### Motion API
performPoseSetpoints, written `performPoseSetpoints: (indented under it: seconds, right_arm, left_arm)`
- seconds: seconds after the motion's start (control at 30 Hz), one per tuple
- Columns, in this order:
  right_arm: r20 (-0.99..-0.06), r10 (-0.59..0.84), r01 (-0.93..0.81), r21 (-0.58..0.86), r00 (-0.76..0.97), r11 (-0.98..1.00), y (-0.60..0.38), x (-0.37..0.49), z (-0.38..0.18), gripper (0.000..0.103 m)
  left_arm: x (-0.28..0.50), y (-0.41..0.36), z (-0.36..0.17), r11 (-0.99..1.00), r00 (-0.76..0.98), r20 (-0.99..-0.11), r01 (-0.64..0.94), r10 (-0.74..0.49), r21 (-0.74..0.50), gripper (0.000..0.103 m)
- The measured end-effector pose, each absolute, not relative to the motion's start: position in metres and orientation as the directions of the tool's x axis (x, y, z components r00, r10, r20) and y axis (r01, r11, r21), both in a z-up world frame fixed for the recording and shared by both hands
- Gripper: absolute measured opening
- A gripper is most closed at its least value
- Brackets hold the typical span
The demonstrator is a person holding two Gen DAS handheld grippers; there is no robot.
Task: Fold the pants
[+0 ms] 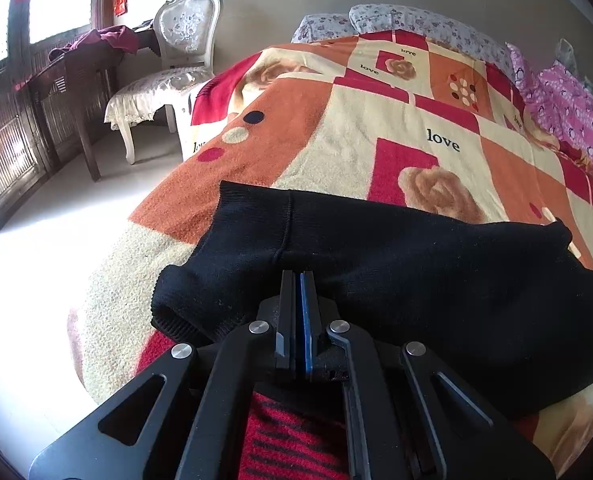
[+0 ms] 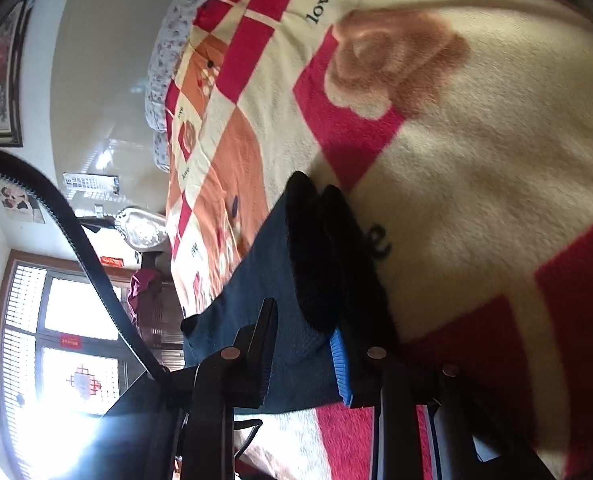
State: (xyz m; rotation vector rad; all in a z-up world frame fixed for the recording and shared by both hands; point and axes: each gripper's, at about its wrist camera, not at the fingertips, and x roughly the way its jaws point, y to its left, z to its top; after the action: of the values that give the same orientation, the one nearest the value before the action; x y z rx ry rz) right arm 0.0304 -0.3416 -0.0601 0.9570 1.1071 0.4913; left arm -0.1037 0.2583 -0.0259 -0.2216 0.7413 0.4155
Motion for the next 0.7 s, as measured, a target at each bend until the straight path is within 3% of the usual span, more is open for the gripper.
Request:
performPoseSetpoints:
  seconds: [0.03,0.07,0.17,0.27,0.47,0.7]
  right_arm:
    - [-0.549,0.729,0.093,0.819,0.408,0.566,-0.339,0.029,-0.057,0.007]
    - [-0.581,0.705,0.055,0.785,0.407,0.616,-0.336,0.028,-0.052,0.004]
    - [-0.610,0.651,-0.077,0.701,0.452,0.709,-0.328,0.007,-0.024,0.004]
    - [-0.589,0.652,-0.101,0.700,0.478,0.707,-0.339,-0.014,-0.007,0.004]
    - [-0.639,0.667,0.013,0.726,0.383,0.688,-0.359,-0.014,-0.050,0.004]
    - [-0.645,0.646,-0.026,0.699,0.408,0.714,-0.356,-0.005,-0.046,0.004]
  left_arm:
    - [-0.104,0.260,-0.026,0.898,0.666,-0.693,-0.436,0.276,-0.061,0.003]
    - [-0.106,0.260,-0.026,0.900,0.670,-0.692,-0.430,0.268,-0.069,0.003]
    - [-0.110,0.259,-0.026,0.915,0.688,-0.680,-0.400,0.254,-0.063,0.003]
    - [-0.117,0.254,-0.028,0.935,0.713,-0.654,-0.353,0.252,-0.026,0.003]
    - [-0.126,0.246,-0.032,0.946,0.731,-0.627,-0.322,0.272,0.034,0.003]
    - [-0.139,0.243,-0.038,0.943,0.745,-0.609,-0.333,0.273,0.016,0.003]
